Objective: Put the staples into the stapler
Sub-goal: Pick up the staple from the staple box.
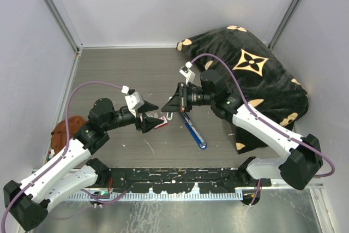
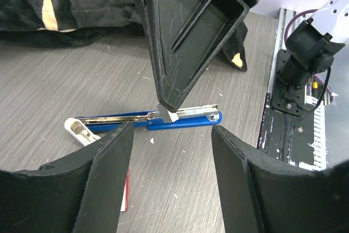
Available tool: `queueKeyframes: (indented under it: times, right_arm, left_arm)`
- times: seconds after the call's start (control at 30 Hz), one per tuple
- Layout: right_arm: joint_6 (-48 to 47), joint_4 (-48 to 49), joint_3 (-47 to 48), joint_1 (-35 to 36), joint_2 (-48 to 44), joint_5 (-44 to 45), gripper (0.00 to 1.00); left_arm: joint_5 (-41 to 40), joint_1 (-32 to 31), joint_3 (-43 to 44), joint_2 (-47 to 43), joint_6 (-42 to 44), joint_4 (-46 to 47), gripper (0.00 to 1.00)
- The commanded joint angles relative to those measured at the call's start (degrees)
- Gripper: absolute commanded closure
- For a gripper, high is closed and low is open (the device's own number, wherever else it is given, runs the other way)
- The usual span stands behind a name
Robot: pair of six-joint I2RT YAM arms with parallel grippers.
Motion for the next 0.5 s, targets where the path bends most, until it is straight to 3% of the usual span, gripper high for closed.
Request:
queueKeyframes:
  times: [0.0,0.2,0.47]
  right_arm:
    - [-0.32,4.39,-0.06,0.53,-2.23,-2.44,0.99]
    - [-2.87,8.70,-2.58,0.49,-4.43,-3.35,0.99]
    - [-6.31,14.79,-6.44,0.45,-6.76,-5.59,0.99]
  left_arm:
    - [1.91,-0.28,2.80,0.25,-3.05,4.75,0.40]
    - [4.01,-0.27,4.76,-0.46,-10.55,-0.70,0.33]
    - [5.78,0.40,5.26,-2.68,-29.65,-2.17,0.25]
